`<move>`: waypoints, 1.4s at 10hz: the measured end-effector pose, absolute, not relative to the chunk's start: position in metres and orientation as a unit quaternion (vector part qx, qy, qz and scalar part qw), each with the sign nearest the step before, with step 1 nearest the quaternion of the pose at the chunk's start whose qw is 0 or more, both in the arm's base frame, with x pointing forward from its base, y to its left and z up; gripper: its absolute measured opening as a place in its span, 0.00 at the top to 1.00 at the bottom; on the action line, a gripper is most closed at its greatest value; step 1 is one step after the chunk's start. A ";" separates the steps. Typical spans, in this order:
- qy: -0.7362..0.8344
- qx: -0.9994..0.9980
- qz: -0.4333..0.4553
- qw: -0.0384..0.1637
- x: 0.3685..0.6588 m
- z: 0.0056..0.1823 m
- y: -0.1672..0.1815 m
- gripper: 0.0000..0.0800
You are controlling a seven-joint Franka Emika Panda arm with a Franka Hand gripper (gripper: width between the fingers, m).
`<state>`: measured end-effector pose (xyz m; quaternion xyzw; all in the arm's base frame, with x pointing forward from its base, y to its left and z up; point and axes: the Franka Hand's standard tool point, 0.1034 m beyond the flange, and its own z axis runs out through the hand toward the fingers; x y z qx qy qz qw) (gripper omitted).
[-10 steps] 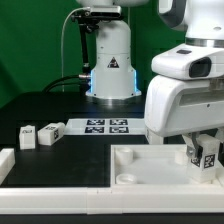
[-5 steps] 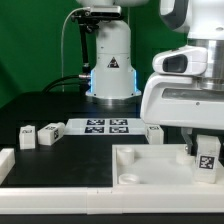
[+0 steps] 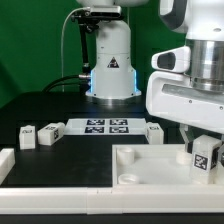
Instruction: Assemble one leg
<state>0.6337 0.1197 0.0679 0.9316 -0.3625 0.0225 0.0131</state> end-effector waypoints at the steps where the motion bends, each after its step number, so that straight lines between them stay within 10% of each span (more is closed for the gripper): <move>1: -0.348 0.937 0.022 0.010 0.634 0.068 0.120 0.63; 2: -0.327 0.945 0.022 0.006 0.633 0.070 0.120 0.41; 5: -0.148 0.989 0.019 0.007 0.633 0.070 0.114 0.20; 14: 0.264 0.964 0.015 0.029 0.631 0.070 0.124 0.19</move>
Offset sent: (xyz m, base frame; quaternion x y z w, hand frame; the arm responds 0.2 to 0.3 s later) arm -0.0148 0.0086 0.0034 0.0512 -0.0639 -0.2026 0.9758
